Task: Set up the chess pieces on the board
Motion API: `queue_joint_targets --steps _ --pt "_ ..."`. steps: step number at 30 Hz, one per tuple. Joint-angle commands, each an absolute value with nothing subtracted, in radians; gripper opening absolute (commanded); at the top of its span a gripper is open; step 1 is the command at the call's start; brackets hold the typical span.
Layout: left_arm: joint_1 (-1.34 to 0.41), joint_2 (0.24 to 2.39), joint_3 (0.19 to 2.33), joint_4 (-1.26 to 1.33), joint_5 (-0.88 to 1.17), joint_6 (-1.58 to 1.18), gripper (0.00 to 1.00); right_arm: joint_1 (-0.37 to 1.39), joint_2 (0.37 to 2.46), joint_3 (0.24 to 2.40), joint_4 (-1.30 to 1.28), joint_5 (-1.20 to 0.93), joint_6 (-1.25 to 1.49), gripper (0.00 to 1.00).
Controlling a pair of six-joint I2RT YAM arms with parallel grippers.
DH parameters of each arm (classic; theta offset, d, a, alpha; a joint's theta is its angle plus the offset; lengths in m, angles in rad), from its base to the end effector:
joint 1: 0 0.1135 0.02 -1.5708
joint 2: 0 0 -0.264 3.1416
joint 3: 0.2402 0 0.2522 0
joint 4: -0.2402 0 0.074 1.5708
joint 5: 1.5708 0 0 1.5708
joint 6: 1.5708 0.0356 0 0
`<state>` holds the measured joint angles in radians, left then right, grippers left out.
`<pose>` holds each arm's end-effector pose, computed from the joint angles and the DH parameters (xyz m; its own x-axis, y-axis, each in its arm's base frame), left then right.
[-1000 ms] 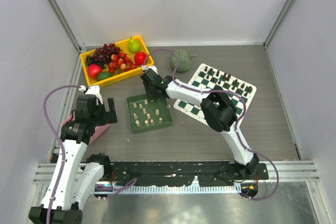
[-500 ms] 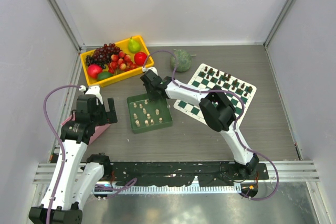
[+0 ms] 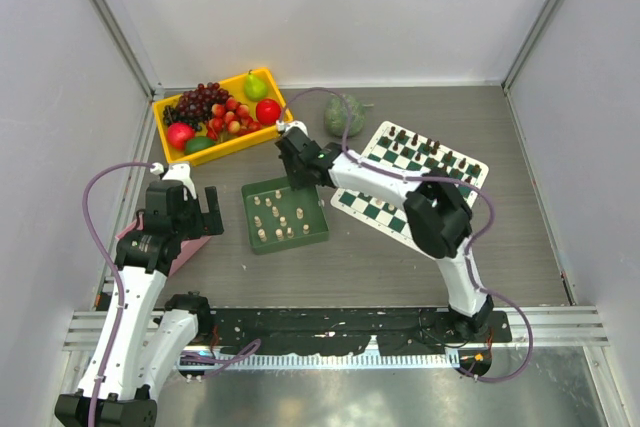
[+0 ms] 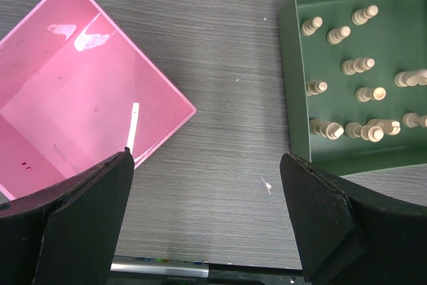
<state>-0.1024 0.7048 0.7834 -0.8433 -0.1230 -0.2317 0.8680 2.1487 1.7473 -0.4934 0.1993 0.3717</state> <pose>0.1370 -0.0097 0.2879 -0.6734 -0.1599 -0.7218 -0.1451 0.9859 -0.0830 0.3165 0.3627 0.2092 -0.7123 -0.2901 -0.6390 -0.4391 0.8946 0.0833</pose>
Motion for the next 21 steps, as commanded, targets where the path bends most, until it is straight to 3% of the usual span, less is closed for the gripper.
queue_joint_targets --steps 1,13,21 --pt "-0.097 0.703 0.811 -0.831 -0.127 -0.227 0.99 0.859 1.924 1.672 -0.446 0.221 0.364 0.17" --pt "-0.097 0.713 0.811 -0.831 -0.114 -0.232 0.99 0.64 1.392 1.089 -0.362 0.278 0.488 0.18" --pt "-0.098 0.713 0.808 -0.833 -0.117 -0.233 0.99 0.473 1.266 0.833 -0.339 0.258 0.532 0.18"
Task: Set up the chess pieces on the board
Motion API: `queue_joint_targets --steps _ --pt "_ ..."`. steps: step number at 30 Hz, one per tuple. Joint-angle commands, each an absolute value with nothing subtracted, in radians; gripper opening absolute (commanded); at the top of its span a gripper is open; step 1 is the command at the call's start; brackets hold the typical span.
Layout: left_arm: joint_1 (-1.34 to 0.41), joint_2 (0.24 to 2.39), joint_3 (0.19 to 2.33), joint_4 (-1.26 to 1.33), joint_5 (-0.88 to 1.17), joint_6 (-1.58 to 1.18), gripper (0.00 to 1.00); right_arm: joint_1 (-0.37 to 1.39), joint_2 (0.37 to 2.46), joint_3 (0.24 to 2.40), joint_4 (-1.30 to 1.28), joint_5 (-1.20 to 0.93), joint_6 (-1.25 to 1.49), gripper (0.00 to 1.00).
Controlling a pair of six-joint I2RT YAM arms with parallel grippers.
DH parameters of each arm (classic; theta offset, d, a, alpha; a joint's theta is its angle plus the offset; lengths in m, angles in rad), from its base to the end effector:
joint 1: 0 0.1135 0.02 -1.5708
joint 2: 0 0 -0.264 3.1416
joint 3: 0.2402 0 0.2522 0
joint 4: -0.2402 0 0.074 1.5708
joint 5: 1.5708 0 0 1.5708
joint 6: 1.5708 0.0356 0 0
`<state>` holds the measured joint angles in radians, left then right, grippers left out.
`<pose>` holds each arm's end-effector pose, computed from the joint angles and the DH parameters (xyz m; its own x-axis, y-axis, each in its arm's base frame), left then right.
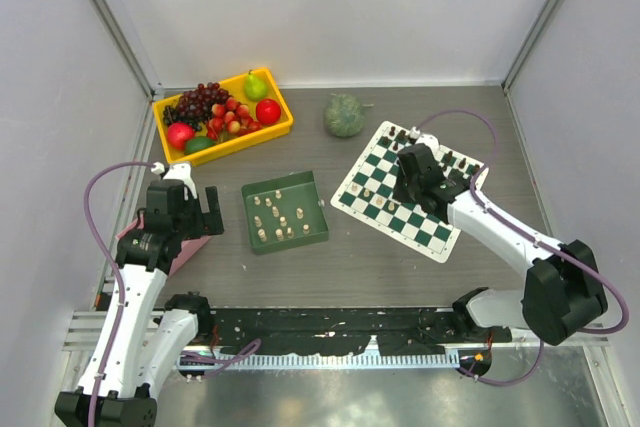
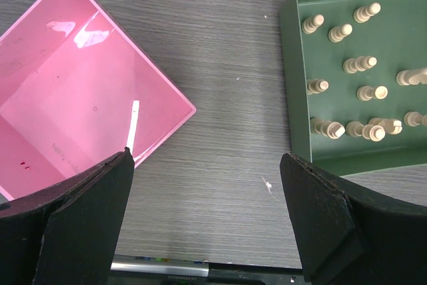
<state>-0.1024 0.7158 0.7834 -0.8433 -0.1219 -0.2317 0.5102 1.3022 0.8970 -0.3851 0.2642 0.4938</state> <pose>0.1389 -0.0099 0.2866 -0.6814 -0.1591 -0.7144 -0.1452 0.9861 -0.0811 0.2445 0.1262 0.2496 -0.6934 0.1363 -0.7075 0.0200 0.9852 0.1701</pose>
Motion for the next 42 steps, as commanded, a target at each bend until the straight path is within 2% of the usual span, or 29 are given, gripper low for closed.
queue_joint_targets --steps 1,10,42 --pt "-0.097 0.716 0.81 -0.831 -0.117 -0.233 0.99 0.466 1.269 0.821 -0.336 0.255 0.532 0.18" --pt "-0.097 0.723 0.811 -0.831 -0.117 -0.232 0.99 0.439 1.328 0.718 -0.238 0.249 0.557 0.18" --pt "-0.098 0.732 0.813 -0.831 -0.12 -0.23 0.99 0.429 1.388 0.693 -0.247 0.31 0.552 0.18"
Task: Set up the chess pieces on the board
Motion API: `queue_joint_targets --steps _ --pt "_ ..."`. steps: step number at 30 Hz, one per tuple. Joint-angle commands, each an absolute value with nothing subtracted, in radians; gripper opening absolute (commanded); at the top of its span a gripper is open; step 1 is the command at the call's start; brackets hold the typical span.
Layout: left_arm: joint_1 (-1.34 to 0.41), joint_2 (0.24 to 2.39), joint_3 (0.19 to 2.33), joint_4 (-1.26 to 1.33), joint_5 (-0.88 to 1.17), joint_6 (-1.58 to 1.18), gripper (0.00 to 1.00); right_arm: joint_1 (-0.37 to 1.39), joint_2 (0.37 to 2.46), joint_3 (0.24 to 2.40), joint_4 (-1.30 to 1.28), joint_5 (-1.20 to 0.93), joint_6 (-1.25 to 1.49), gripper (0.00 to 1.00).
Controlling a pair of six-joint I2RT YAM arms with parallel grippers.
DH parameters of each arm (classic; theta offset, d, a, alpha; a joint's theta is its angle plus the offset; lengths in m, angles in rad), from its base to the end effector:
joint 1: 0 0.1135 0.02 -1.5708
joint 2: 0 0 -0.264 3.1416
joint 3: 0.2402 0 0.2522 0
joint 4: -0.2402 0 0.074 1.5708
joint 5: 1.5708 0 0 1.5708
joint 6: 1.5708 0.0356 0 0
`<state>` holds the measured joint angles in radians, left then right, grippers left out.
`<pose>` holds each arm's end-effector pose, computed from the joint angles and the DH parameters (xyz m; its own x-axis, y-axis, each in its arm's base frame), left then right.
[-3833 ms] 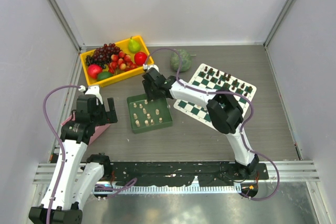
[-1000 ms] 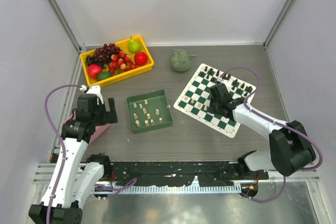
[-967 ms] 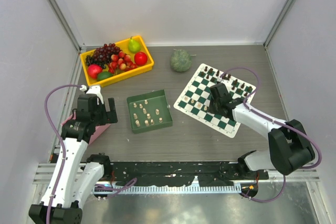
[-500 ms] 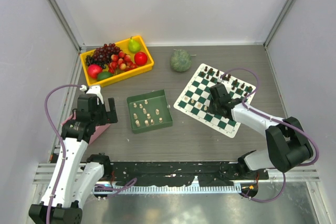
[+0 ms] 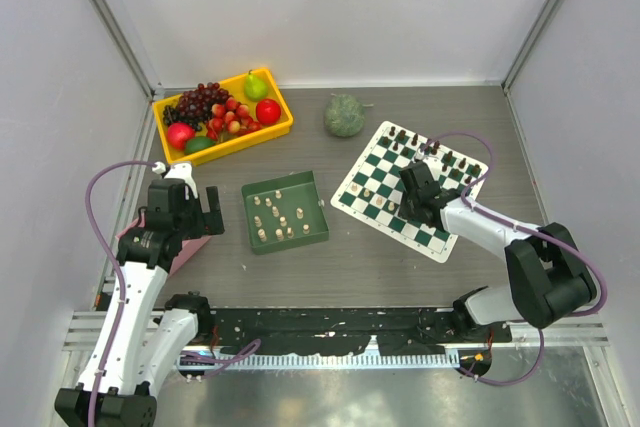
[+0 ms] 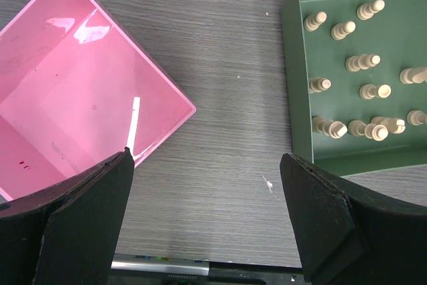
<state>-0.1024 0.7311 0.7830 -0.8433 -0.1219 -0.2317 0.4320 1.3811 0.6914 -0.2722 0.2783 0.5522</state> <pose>0.1415 -0.0102 0.2846 -0.6925 -0.1580 -0.7039 -0.1465 0.9862 -0.0772 0.2395 0.0997 0.1744 -0.7705 0.2002 -0.6052 0.1695 0.9796 0.1082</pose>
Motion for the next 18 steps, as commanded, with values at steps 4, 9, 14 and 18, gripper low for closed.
queue_joint_targets --steps 4,9,14,18 --pt "-0.098 0.729 0.811 -0.833 -0.121 -0.23 0.99 0.43 1.419 0.696 -0.232 0.296 0.555 0.21" --pt "-0.098 0.729 0.811 -0.833 -0.121 -0.23 0.99 0.43 1.395 0.703 -0.248 0.296 0.552 0.32" --pt "-0.098 0.73 0.813 -0.831 -0.12 -0.23 0.99 0.428 1.31 0.751 -0.304 0.322 0.526 0.45" --pt "-0.097 0.729 0.815 -0.831 -0.12 -0.23 0.99 0.43 1.237 0.816 -0.348 0.318 0.492 0.5"
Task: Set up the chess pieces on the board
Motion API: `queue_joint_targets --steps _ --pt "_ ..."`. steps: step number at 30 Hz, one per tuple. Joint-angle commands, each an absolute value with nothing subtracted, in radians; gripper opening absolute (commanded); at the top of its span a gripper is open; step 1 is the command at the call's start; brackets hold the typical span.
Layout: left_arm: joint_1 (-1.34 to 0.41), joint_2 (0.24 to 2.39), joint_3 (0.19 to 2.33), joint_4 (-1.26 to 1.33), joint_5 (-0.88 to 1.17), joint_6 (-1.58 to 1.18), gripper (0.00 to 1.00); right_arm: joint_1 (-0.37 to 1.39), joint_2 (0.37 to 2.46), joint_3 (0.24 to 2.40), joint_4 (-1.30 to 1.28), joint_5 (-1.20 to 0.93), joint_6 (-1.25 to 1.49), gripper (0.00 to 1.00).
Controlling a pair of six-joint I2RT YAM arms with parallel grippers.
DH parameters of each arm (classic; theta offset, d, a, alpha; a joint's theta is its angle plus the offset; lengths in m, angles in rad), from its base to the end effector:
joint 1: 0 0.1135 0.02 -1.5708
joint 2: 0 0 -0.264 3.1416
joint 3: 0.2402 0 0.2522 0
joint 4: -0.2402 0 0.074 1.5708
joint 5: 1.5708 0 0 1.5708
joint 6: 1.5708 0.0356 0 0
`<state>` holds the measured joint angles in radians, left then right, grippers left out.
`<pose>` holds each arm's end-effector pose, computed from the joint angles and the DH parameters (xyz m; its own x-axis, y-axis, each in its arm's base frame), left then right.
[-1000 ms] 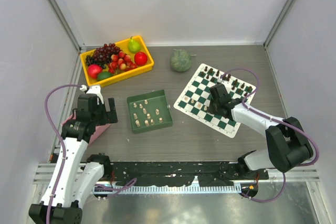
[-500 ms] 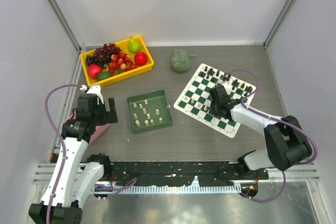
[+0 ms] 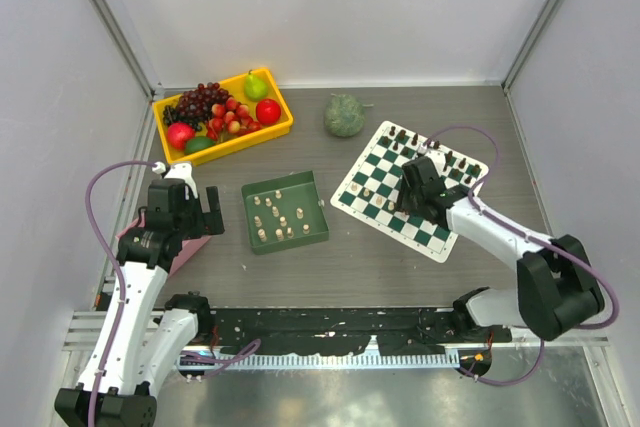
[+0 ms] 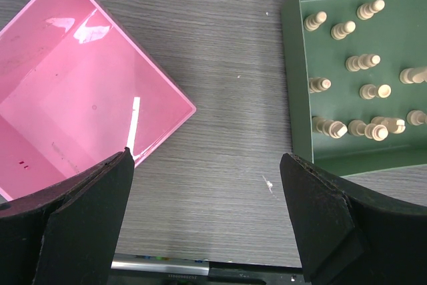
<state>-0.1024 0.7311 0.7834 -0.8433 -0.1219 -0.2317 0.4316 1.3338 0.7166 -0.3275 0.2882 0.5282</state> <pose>0.1415 -0.0102 0.2847 -0.6922 -0.1580 -0.7042 -0.1464 0.9862 -0.0773 0.2366 0.0978 0.1897 -0.7616 0.1812 -0.6222 0.1552 0.9832 0.0964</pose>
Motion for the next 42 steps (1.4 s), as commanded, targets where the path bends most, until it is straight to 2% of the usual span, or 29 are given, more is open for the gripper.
queue_joint_targets --steps 1,7,11,22,26,42 --pt "-0.098 0.727 0.813 -0.833 -0.121 -0.229 0.99 0.43 1.226 0.833 -0.348 0.311 0.482 0.52" --pt "-0.097 0.724 0.813 -0.831 -0.12 -0.229 0.99 0.462 1.27 0.986 -0.37 0.189 0.469 0.55" --pt "-0.098 0.718 0.813 -0.831 -0.12 -0.229 0.99 0.57 1.359 1.099 -0.353 0.144 0.456 0.58" --pt "-0.097 0.703 0.811 -0.833 -0.126 -0.23 0.99 0.859 1.828 1.541 -0.458 0.071 0.422 0.59" --pt "-0.097 0.698 0.81 -0.831 -0.126 -0.227 0.99 0.891 1.937 1.658 -0.485 0.069 0.422 0.59" --pt "-0.097 0.707 0.815 -0.831 -0.126 -0.224 0.99 0.9 2.141 1.813 -0.517 0.077 0.414 0.56"
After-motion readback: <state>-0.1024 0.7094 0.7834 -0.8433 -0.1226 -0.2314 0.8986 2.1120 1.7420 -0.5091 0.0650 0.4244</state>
